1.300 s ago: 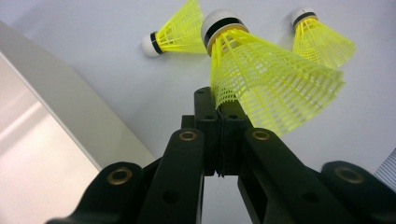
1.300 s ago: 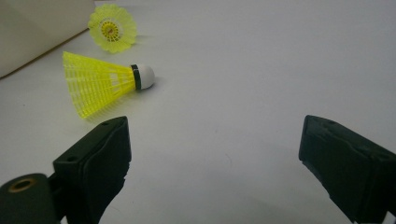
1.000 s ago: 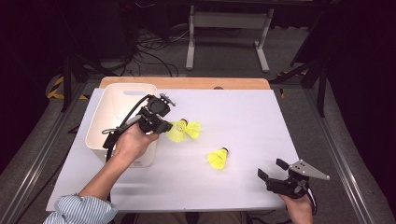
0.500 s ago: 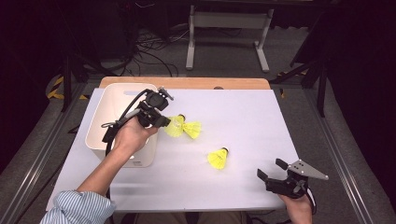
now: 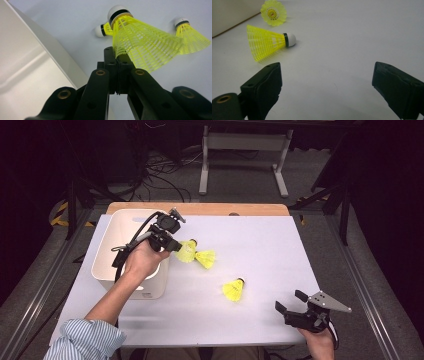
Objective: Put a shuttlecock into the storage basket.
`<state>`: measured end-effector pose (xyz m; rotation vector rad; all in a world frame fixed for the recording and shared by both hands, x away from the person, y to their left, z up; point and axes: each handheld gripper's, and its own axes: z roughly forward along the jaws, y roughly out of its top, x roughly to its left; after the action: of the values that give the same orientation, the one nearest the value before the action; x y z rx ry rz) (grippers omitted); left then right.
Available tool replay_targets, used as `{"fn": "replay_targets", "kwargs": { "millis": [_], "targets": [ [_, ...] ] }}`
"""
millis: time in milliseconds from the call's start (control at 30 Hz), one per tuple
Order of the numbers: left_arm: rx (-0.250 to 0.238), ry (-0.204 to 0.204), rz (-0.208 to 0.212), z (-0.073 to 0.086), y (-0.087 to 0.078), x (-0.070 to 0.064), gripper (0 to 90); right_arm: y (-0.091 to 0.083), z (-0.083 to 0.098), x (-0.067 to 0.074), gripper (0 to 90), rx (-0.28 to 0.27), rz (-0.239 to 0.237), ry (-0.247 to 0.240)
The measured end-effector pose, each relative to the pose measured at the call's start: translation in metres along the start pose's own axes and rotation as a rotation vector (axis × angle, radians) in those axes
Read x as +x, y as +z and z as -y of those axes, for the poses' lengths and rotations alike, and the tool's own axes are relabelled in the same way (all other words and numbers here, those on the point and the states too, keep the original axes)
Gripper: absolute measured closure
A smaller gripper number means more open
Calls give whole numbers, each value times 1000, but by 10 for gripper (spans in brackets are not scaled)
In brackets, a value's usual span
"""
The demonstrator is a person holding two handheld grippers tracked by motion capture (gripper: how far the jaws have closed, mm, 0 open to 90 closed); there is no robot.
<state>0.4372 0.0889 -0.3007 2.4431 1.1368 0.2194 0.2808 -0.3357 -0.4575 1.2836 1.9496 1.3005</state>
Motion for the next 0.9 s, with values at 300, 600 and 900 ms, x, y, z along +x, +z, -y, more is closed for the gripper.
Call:
{"fn": "replay_targets", "kwargs": {
  "millis": [300,600,900],
  "targets": [
    [-5,-24,-6,-6,-1,9,892,0,0,0,97,0,-1,2],
    [-31,-64,3,-9,-7,18,892,0,0,0,97,1,-2,0],
    [-52,-80,-21,-11,-17,28,892,0,0,0,97,2,-3,1]
  ]
}}
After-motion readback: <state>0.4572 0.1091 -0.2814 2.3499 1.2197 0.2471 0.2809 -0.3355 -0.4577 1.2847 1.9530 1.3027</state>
